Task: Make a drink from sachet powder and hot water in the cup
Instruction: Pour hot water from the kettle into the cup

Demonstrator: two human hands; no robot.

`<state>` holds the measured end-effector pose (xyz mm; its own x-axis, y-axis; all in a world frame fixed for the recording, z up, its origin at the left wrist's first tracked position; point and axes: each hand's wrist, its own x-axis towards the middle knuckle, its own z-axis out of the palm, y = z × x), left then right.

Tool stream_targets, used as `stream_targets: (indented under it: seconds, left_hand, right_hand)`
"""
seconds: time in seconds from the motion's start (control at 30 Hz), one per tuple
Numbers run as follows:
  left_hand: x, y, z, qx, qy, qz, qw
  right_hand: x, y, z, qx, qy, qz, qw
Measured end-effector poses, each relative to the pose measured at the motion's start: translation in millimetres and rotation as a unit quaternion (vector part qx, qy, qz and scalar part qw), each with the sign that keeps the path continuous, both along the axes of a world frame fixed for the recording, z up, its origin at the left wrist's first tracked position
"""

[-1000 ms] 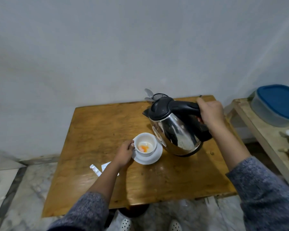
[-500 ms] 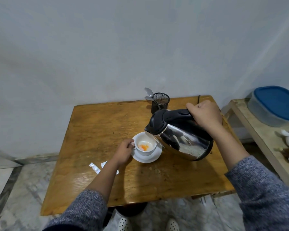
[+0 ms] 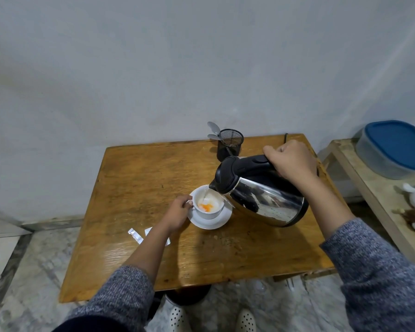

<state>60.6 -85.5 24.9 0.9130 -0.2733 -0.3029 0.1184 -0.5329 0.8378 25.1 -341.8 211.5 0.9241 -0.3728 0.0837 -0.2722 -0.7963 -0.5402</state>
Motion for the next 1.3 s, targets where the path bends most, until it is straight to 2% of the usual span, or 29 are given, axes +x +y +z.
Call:
stream_targets:
  seconds: [1.3]
  left_hand:
    - [0.6,-0.5,2.2,0.013,0.013,-0.002,1.0]
  right_hand:
    - [2.8,1.8,-6.6,0.008,0.01,0.005,1.0]
